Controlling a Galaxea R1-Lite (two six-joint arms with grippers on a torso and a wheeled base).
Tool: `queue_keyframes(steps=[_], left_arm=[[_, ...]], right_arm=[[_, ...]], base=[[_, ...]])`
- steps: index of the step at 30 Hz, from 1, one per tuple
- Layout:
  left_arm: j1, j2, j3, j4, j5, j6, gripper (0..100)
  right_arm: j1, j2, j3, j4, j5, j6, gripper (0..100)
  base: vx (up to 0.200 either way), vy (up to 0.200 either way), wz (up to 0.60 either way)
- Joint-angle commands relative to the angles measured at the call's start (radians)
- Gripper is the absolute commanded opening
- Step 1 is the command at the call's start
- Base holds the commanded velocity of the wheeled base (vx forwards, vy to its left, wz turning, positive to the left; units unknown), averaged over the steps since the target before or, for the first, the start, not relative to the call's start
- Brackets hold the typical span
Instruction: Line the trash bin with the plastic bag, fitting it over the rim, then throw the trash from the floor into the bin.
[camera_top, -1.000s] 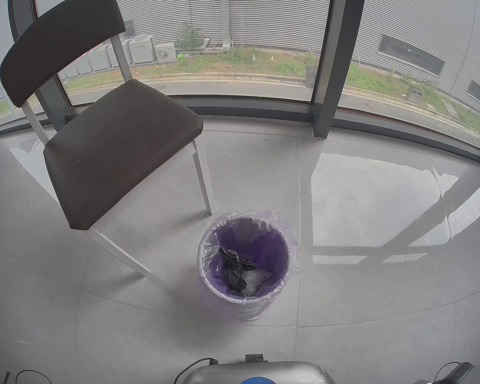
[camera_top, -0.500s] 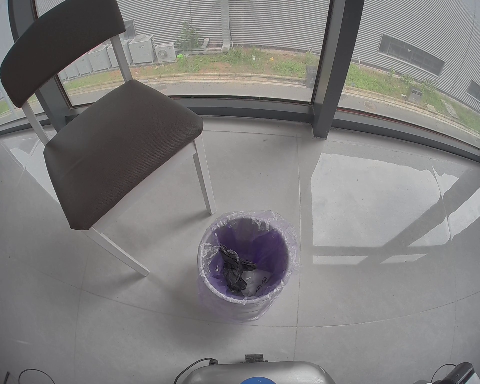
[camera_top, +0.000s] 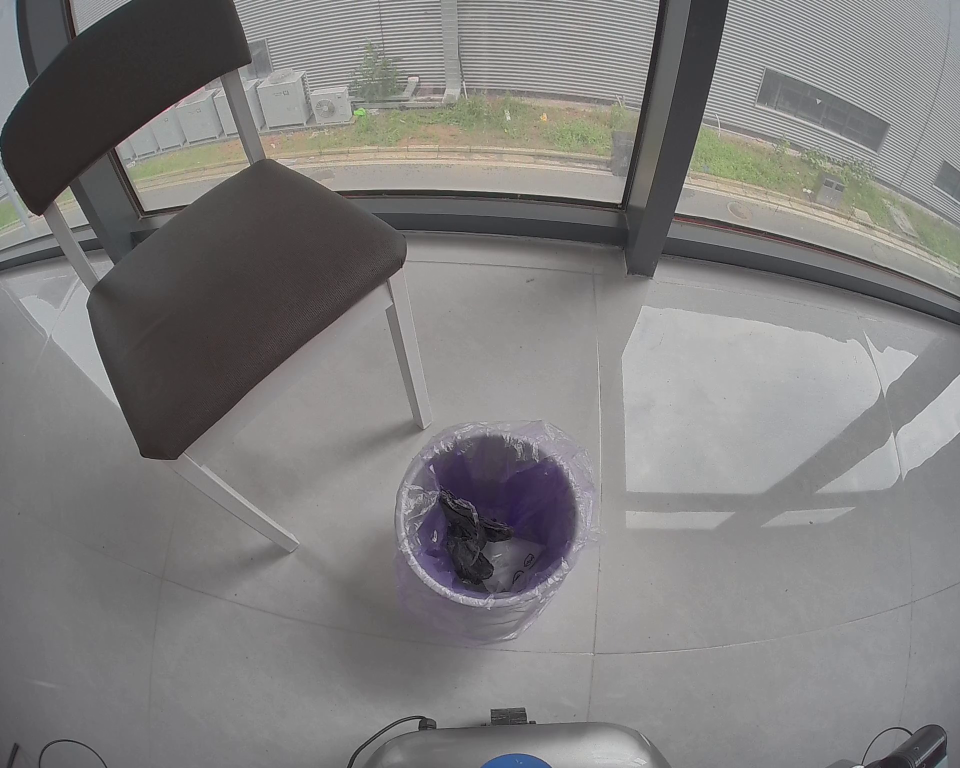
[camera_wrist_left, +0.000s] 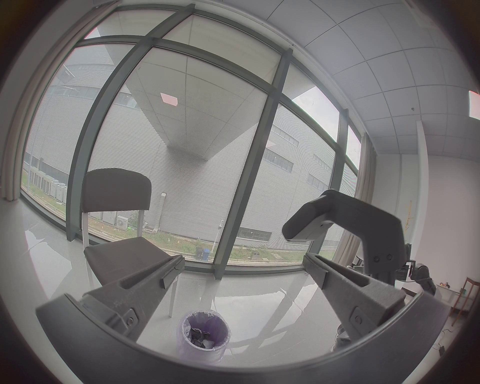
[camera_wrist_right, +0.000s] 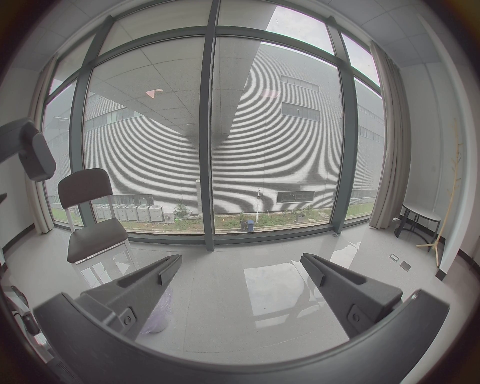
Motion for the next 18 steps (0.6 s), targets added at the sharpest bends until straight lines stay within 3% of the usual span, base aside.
queue_keyframes(steps=[1, 8, 10, 15, 18], left_arm=[[-0.001, -0.002, -0.133, 0.092, -0.002, 0.005, 100], [-0.044, -0.002, -0.237, 0.222, -0.002, 0.031, 100], [-0.090, -0.004, -0.265, 0.297, 0.001, 0.072, 100], [-0.093, -0.004, -0.269, 0.415, 0.028, 0.101, 100], [-0.093, -0.004, -0.260, 0.452, 0.034, 0.166, 100]], right_arm=[[-0.009, -0.038, 0.036, -0.025, 0.010, -0.013, 100], [-0.009, -0.038, 0.154, -0.072, 0.007, -0.017, 100], [-0.009, -0.038, 0.220, -0.137, 0.005, -0.007, 100], [-0.009, -0.038, 0.324, -0.260, 0.005, -0.005, 100], [-0.009, -0.038, 0.380, -0.335, 0.011, -0.016, 100]], base=[[0.000, 0.000, 0.00], [0.000, 0.000, 0.00], [0.000, 0.000, 0.00], [0.000, 0.000, 0.00], [0.000, 0.000, 0.00]])
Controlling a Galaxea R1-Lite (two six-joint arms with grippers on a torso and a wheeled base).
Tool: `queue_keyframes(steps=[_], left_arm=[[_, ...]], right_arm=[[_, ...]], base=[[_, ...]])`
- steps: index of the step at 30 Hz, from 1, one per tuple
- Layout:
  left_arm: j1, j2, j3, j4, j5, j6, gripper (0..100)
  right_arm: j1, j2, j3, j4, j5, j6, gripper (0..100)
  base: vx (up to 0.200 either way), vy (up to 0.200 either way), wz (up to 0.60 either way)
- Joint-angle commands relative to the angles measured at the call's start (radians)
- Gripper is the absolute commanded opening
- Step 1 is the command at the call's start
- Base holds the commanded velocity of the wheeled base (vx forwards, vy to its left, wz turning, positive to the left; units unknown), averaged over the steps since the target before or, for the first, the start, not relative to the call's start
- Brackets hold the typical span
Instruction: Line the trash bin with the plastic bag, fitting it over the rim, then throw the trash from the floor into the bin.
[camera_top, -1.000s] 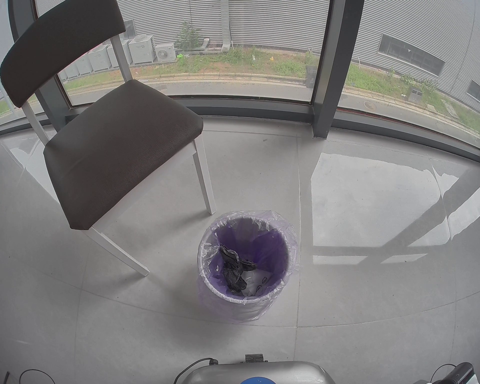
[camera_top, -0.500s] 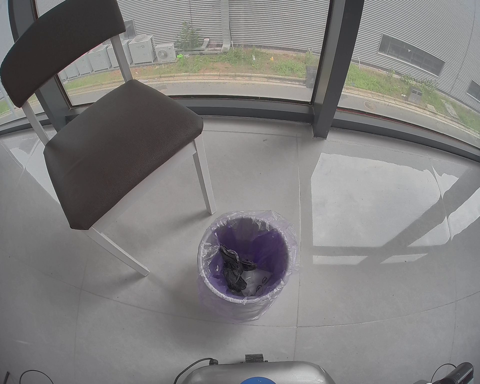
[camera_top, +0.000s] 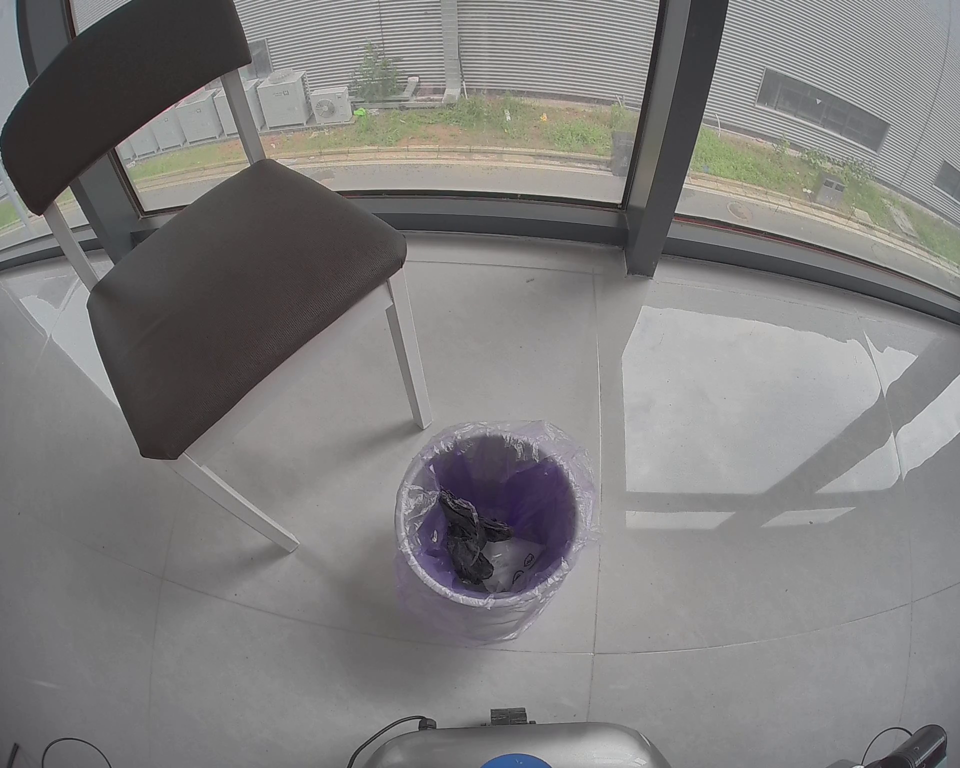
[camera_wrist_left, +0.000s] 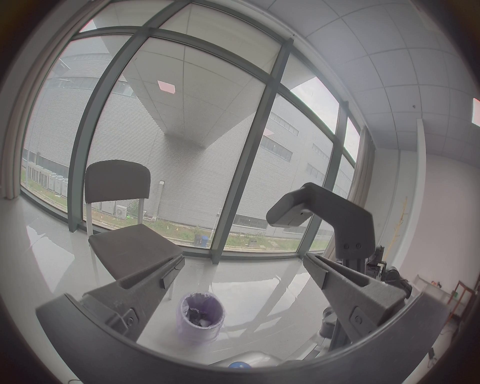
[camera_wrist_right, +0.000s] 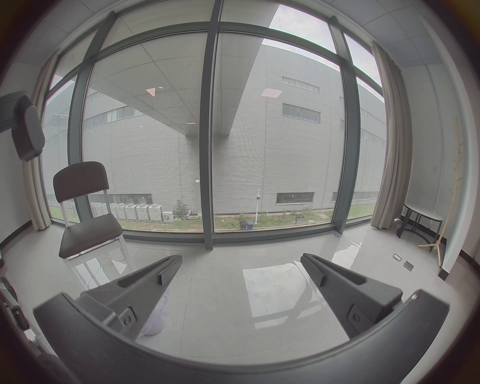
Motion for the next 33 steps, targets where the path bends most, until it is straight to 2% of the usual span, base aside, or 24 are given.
queue_keyframes(steps=[1, 2, 5, 6, 8, 10, 13, 14, 20, 21, 22, 24, 26, 29, 33], left_arm=[[-0.018, 0.004, -0.001, 0.055, 0.010, 0.081, 100], [-0.022, 0.003, -0.001, 0.059, 0.010, 0.091, 100], [-0.151, -0.043, -0.006, 0.114, 0.013, 0.146, 100], [-0.142, -0.043, 0.000, 0.127, 0.022, 0.160, 100], [-0.131, -0.043, 0.023, 0.147, 0.105, 0.169, 100], [-0.133, -0.043, 0.108, 0.116, 0.218, 0.178, 100], [-0.133, -0.045, 0.286, -0.044, 0.315, 0.220, 100], [-0.133, -0.046, 0.376, -0.134, 0.337, 0.243, 100], [-0.133, -0.048, 0.870, -0.620, 0.419, 0.275, 100], [-0.133, -0.048, 0.870, -0.620, 0.419, 0.275, 100], [-0.133, -0.048, 1.016, -0.729, 0.445, 0.275, 100], [-0.130, -0.054, 1.134, -0.788, 0.475, 0.272, 100], [-0.125, -0.068, 1.203, -0.786, 0.496, 0.273, 100], [-0.116, -0.092, 1.192, -0.746, 0.487, 0.259, 100], [-0.113, -0.092, 1.186, -0.717, 0.499, 0.315, 100]], right_arm=[[0.000, -0.013, 0.098, -0.078, 0.010, -0.010, 100], [0.000, -0.013, 0.102, -0.085, 0.013, -0.010, 100], [0.000, -0.013, 0.158, -0.149, 0.068, -0.020, 100], [0.000, -0.013, 0.170, -0.160, 0.074, -0.020, 100], [0.000, -0.013, 0.205, -0.181, 0.077, -0.020, 100], [0.000, -0.013, 0.245, -0.212, 0.077, -0.021, 100], [0.000, -0.013, 0.309, -0.273, 0.076, -0.021, 100], [0.000, -0.013, 0.334, -0.301, 0.076, -0.023, 100], [0.000, -0.013, 0.471, -0.474, 0.066, -0.038, 100], [0.000, -0.013, 0.471, -0.474, 0.066, -0.038, 100], [0.000, -0.013, 0.509, -0.520, 0.066, -0.038, 100], [0.000, -0.013, 0.544, -0.563, 0.065, -0.038, 100], [0.000, -0.013, 0.578, -0.598, 0.066, -0.041, 100], [0.000, -0.013, 0.625, -0.640, 0.066, -0.053, 100], [0.000, -0.013, 0.665, -0.643, 0.073, -0.084, 100]], base=[[0.000, 0.000, 0.00], [0.000, 0.000, 0.00], [0.000, 0.000, 0.00], [0.000, 0.000, 0.00], [0.000, 0.000, 0.00], [0.000, 0.000, 0.00], [0.000, 0.000, 0.00], [0.000, 0.000, 0.00], [0.000, 0.000, 0.00], [0.000, 0.000, 0.00], [0.000, 0.000, 0.00], [0.000, 0.000, 0.00], [0.000, 0.000, 0.00], [0.000, 0.000, 0.00], [0.000, 0.000, 0.00]])
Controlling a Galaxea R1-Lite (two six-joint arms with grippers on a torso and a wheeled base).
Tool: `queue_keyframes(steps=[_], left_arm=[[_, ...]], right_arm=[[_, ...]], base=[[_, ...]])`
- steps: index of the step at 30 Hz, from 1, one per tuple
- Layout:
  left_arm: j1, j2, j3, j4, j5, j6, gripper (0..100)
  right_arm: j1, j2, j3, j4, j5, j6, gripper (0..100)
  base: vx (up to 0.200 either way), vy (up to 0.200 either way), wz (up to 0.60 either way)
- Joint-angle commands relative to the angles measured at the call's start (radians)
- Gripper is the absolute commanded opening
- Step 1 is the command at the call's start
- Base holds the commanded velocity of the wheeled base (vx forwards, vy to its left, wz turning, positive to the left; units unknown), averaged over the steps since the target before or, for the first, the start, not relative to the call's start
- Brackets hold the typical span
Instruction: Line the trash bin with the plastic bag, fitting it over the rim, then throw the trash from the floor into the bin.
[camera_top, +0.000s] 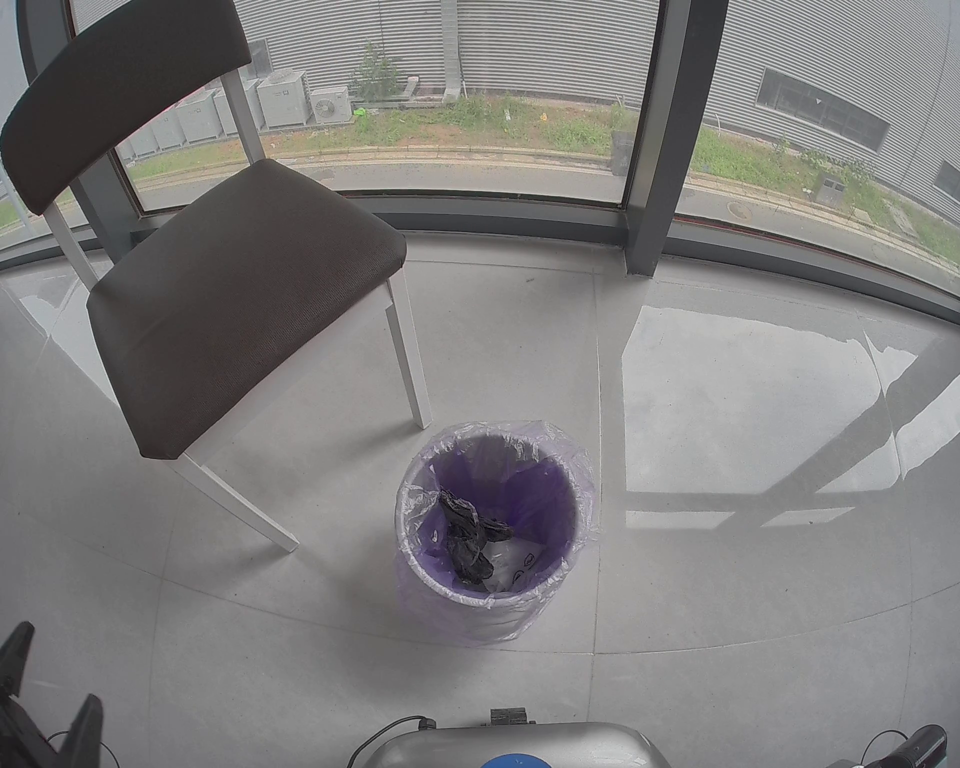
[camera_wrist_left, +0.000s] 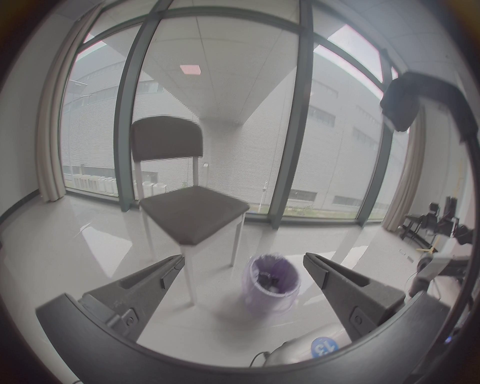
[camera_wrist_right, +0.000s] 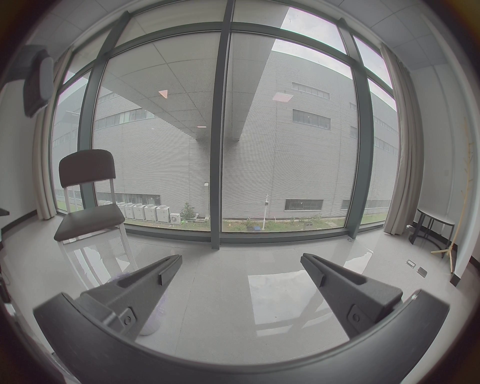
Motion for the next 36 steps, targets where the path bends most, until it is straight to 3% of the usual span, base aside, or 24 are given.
queue_keyframes(steps=[1, 9, 11, 14, 20, 26, 27, 31, 32, 33, 34, 35, 36], left_arm=[[0.015, -0.034, 0.225, -0.116, 0.071, 0.078, 100], [0.015, -0.033, 0.228, -0.122, 0.080, 0.061, 100], [0.015, -0.033, 0.232, -0.131, 0.167, 0.026, 100], [0.016, -0.034, 0.245, -0.116, 0.316, 0.046, 100], [0.015, -0.033, 0.245, -0.116, 0.292, 0.058, 100], [0.015, -0.033, 0.245, -0.118, 0.298, 0.040, 100], [0.015, -0.033, 0.245, -0.118, 0.298, 0.032, 100], [0.015, -0.033, 0.245, -0.118, 0.298, 0.031, 100], [0.015, -0.034, 0.245, -0.118, 0.298, 0.031, 100], [0.015, -0.033, 0.245, -0.118, 0.298, 0.031, 100], [0.015, -0.034, 0.245, -0.118, 0.298, 0.031, 100], [0.015, -0.033, 0.245, -0.118, 0.298, 0.031, 100], [0.015, -0.033, 0.245, -0.119, 0.298, 0.031, 100]], right_arm=[[0.000, -0.014, 0.166, -0.089, 0.007, -0.039, 100], [0.000, -0.014, 0.166, 0.037, 0.013, -0.061, 100], [0.000, -0.014, 0.166, 0.035, 0.036, -0.099, 100], [-0.001, -0.014, 0.166, 0.034, 0.129, -0.131, 100], [-0.001, -0.014, 0.166, 0.023, 0.241, -0.306, 100], [0.000, -0.014, 0.166, 0.029, 0.346, -0.337, 100], [-0.001, -0.014, 0.166, 0.028, 0.393, -0.390, 100], [-0.001, -0.014, 0.166, 0.028, 0.409, -0.401, 100], [-0.001, -0.014, 0.163, 0.034, 0.340, -0.266, 100], [-0.001, -0.014, 0.163, 0.035, 0.310, -0.183, 100], [-0.001, -0.014, 0.163, 0.037, 0.309, -0.169, 100], [-0.001, -0.014, 0.163, 0.037, 0.284, -0.021, 100], [-0.001, -0.014, 0.163, 0.037, 0.269, 0.068, 100]], base=[[0.000, 0.000, 0.00], [0.000, 0.000, 0.00], [0.000, 0.000, 0.00], [0.000, 0.000, 0.00], [0.000, 0.000, 0.00], [0.000, 0.000, 0.00], [0.000, 0.000, 0.00], [0.000, 0.000, 0.00], [0.000, 0.000, 0.00], [0.000, 0.000, 0.00], [0.000, 0.000, 0.00], [0.000, 0.000, 0.00], [0.000, 0.000, 0.00]])
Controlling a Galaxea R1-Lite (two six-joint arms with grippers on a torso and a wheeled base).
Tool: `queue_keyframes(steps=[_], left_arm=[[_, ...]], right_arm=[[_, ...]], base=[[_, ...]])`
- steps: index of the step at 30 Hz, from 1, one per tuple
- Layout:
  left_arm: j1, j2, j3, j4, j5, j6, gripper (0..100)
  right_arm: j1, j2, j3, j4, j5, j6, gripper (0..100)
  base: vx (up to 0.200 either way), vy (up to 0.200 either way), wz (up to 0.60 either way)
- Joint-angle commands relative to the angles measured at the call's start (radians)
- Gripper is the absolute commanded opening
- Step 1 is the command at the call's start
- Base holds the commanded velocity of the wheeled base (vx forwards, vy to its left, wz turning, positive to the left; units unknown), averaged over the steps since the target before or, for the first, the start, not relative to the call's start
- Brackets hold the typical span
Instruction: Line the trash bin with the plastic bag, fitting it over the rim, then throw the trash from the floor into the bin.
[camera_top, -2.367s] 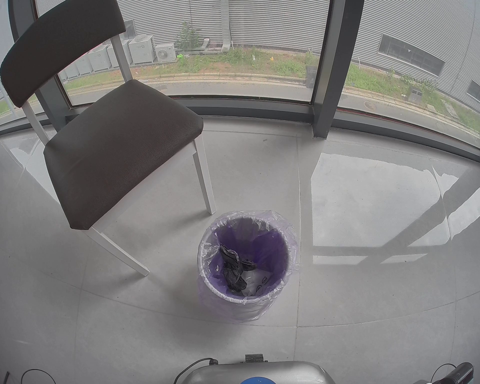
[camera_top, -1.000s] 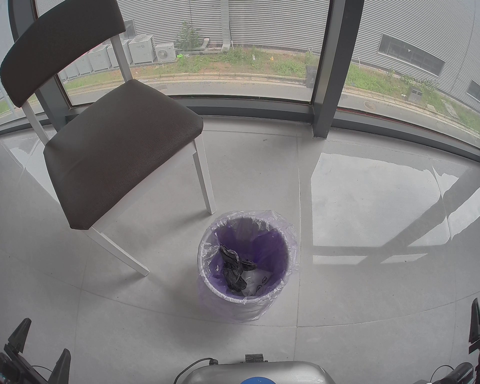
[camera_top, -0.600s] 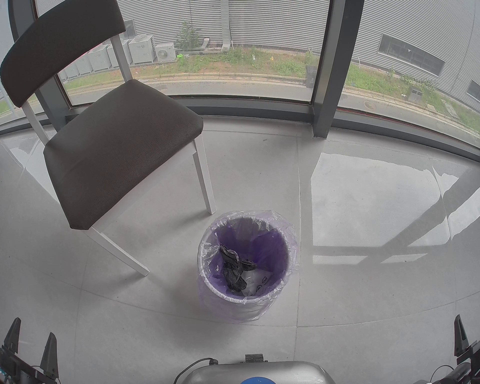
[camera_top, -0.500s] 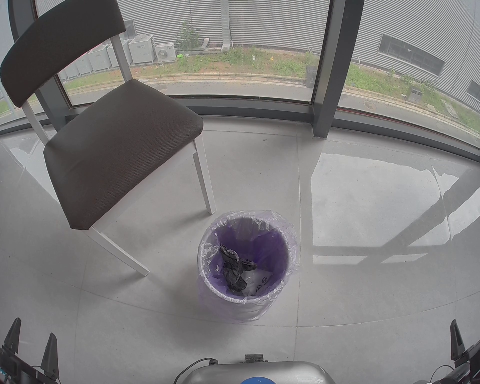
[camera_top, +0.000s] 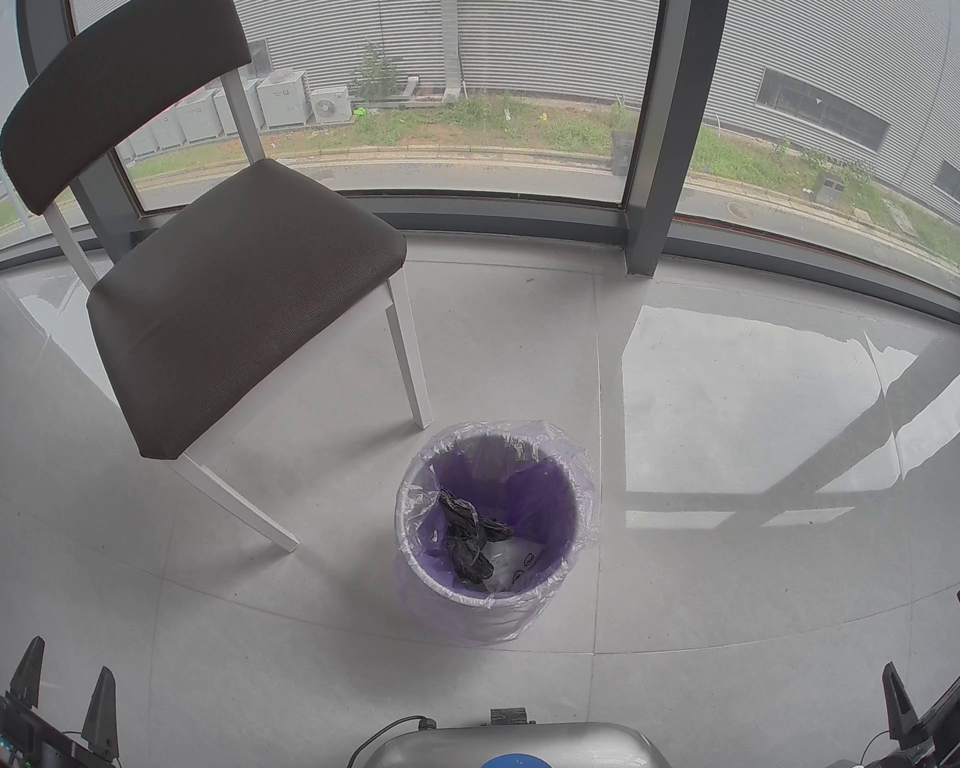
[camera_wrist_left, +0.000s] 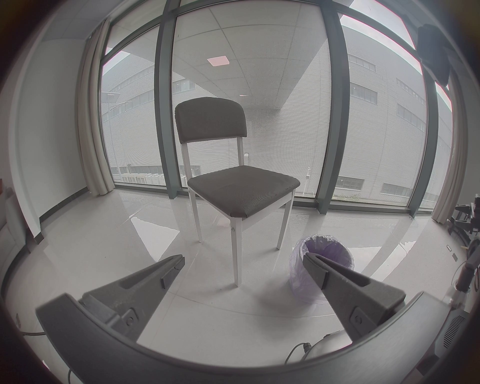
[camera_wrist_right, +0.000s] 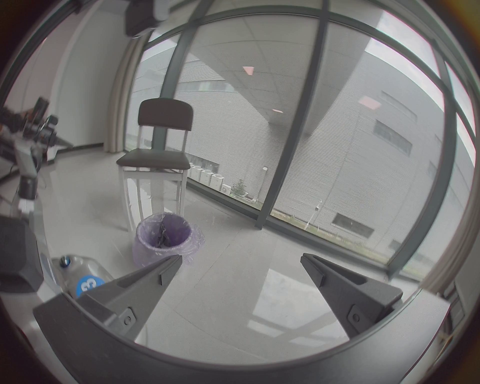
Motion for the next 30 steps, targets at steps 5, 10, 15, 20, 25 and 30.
queue_keyframes(steps=[5, 10, 15, 20, 25, 30], left_arm=[[0.000, -0.016, 0.018, -0.002, 0.000, 0.001, 100], [0.000, -0.016, 0.018, 0.000, 0.000, 0.001, 100], [0.000, -0.016, 0.018, 0.000, -0.001, 0.009, 100], [0.000, -0.016, 0.018, 0.001, -0.003, 0.015, 100], [0.000, -0.015, 0.018, 0.001, -0.001, 0.007, 100], [0.000, -0.015, 0.018, 0.000, -0.006, 0.015, 100]], right_arm=[[0.000, -0.015, 0.017, -0.006, -0.260, 0.481, 100], [0.000, -0.015, 0.017, 0.000, -0.303, 0.475, 100], [0.000, -0.015, 0.017, 0.026, -0.234, 0.374, 100], [0.000, -0.015, 0.017, 0.067, -0.136, 0.332, 100], [0.000, -0.015, 0.017, 0.063, -0.154, 0.352, 100], [0.000, -0.015, 0.017, 0.061, -0.186, 0.368, 100]], base=[[0.000, 0.000, 0.00], [0.000, 0.000, 0.00], [0.000, 0.000, 0.00], [0.000, 0.000, 0.00], [0.000, 0.000, 0.00], [0.000, 0.000, 0.00]])
